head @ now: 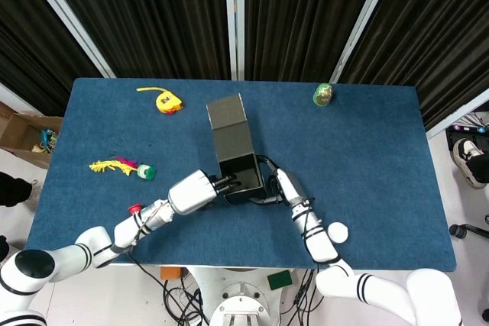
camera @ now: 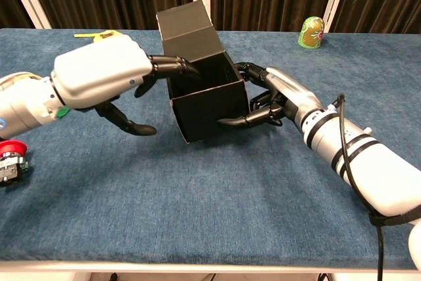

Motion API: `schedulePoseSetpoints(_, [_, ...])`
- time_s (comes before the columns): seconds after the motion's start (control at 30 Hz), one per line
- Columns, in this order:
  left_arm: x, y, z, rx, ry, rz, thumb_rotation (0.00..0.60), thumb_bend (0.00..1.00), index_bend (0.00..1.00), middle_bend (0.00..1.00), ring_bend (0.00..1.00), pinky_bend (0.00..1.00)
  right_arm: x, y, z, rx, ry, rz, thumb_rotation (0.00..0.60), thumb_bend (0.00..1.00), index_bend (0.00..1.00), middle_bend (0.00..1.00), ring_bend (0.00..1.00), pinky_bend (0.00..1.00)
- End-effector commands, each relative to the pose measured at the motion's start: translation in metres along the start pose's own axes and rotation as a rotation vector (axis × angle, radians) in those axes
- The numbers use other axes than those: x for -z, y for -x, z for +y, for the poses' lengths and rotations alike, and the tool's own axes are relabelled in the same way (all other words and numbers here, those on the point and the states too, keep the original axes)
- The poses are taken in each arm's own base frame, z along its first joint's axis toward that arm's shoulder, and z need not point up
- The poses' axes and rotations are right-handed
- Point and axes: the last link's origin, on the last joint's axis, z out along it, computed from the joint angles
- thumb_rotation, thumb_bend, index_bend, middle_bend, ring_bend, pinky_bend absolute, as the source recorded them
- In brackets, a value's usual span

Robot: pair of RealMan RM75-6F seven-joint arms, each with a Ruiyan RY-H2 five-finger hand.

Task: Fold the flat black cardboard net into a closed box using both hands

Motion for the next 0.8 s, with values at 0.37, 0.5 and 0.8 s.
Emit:
schedulePoseSetpoints(0.37, [0.032,-0.034,-0.024,-0.054,-0.085,0.144,0.600,0.10,0.19,0.23,0.62,0.92,-0.015,0.003,0.004,-0.033,0.022,0.055,0.600,0.19,0.23,0.32,0.75,1.00])
schedulePoseSetpoints(0.5, [0.043,-0.041,-0.033,-0.048,-0.141,0.170,0.600,0.10,0.19,0.23,0.62,0.92,-0.019,0.010,0.004,-0.050,0.028,0.043,0.600,0.14,0.02,0.15,0.71,1.00])
schedulePoseSetpoints(0.8, [0.058,-0.041,-0.040,0.013,-0.232,0.174,0.600,0.10,0.19,0.23,0.63,0.92,-0.007,0.016,0.005,-0.050,0.014,-0.002,0.600,0.01,0.00,0.01,0.65,1.00])
